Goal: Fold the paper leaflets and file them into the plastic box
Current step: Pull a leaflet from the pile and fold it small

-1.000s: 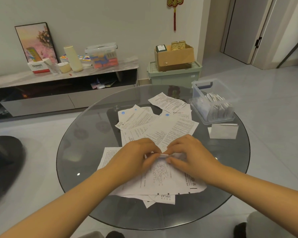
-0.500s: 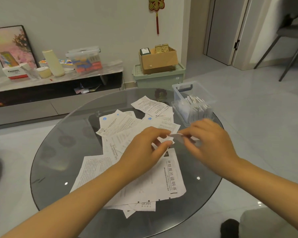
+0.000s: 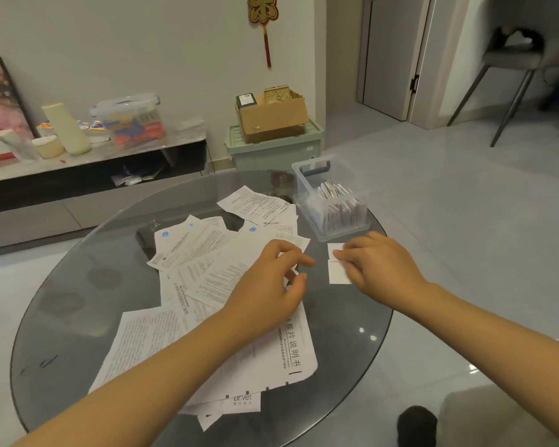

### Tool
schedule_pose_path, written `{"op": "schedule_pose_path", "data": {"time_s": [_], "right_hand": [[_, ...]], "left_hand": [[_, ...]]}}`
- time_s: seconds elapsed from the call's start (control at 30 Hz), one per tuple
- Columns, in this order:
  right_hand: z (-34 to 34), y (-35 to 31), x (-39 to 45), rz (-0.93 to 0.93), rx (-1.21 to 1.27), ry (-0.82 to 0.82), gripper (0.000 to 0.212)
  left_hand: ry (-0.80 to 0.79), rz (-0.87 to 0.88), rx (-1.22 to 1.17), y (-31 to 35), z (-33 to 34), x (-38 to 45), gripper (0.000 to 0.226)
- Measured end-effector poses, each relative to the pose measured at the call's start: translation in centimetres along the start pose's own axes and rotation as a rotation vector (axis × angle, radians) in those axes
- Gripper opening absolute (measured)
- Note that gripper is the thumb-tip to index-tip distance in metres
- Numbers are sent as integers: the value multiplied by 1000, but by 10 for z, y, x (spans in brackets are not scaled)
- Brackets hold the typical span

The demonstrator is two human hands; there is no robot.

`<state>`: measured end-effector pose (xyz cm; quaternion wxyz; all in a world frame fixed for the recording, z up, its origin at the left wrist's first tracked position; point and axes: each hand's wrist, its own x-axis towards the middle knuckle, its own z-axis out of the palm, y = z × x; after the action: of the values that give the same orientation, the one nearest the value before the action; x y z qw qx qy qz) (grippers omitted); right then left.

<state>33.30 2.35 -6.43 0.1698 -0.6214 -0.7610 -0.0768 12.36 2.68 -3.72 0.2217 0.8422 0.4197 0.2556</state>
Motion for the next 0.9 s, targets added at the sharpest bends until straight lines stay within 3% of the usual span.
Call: {"op": "schedule_pose_path", "data": {"time_s": [0.17,0.37,0.47,0.57,0.77,0.9], "right_hand": [[-1,-3,-4,69,27,-121,40],[4,-9,-9,81,-52,-170,44],[1,-10,-9,45,-60,-111,36],[-1,-15,-9,30,-73,64,30],[-15,-41,-1,-29,-58,161,33],[-16,-63,4,-83,-29,168,30]], "left_hand": [[-26,-14,10,-2,4,2,23],[-32,-37,30,-5,4,2,22],[-10,-55,42,-4,0,0,22],[29,-87,119,-6,-7,-4,24],[-123,-283,493,-21,-19,-11,59],[-264,-422,517,-34,-24,-15,83]]}}
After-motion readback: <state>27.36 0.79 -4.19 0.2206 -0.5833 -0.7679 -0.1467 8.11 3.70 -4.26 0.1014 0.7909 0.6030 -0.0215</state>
